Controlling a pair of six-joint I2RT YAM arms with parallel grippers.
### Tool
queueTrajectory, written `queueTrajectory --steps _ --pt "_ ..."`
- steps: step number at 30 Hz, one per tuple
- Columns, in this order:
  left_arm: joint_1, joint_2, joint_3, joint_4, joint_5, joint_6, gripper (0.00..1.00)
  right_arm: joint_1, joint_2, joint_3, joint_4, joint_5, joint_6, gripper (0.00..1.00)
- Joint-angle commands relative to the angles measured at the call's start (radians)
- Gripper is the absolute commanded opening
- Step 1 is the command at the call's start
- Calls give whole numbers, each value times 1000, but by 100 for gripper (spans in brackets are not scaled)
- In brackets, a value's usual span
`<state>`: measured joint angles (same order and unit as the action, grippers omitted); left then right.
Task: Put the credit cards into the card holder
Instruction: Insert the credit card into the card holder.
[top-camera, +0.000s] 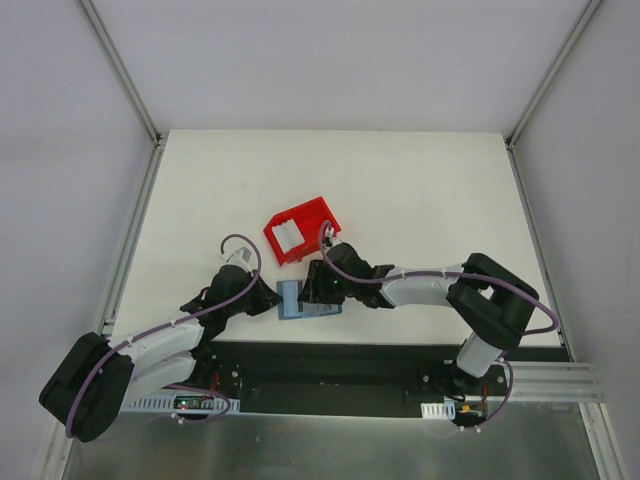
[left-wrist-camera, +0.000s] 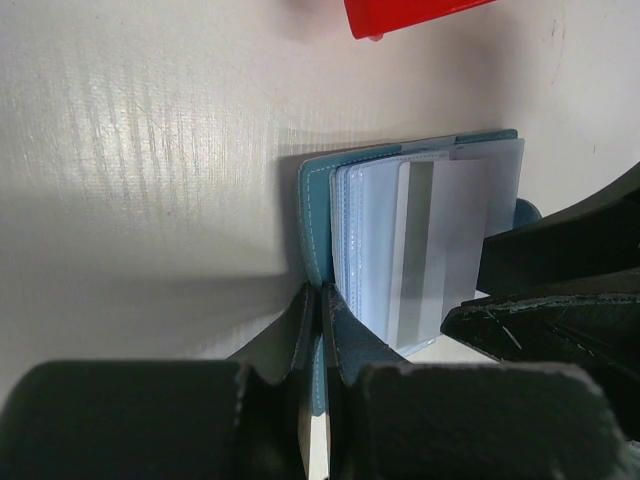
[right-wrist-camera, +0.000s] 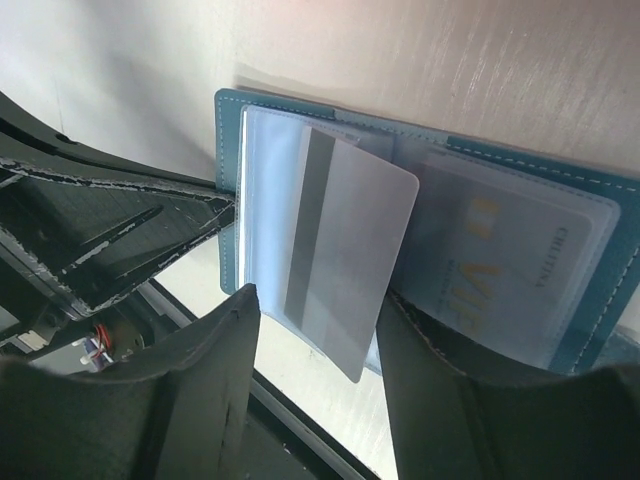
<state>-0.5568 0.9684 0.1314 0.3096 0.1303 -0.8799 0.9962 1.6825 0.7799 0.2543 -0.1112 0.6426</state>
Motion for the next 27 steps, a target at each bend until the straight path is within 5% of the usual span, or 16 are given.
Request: queueTrajectory --steps 1,13,27 --pt "-5 -5 -15 -24 6 19 0 1 -26 32 -150 77 -47 54" --pt "-5 0 -15 -26 6 19 0 16 -24 81 -288 169 -70 58" --pt "-5 -8 -15 -24 11 19 0 18 29 101 -130 27 -84 51"
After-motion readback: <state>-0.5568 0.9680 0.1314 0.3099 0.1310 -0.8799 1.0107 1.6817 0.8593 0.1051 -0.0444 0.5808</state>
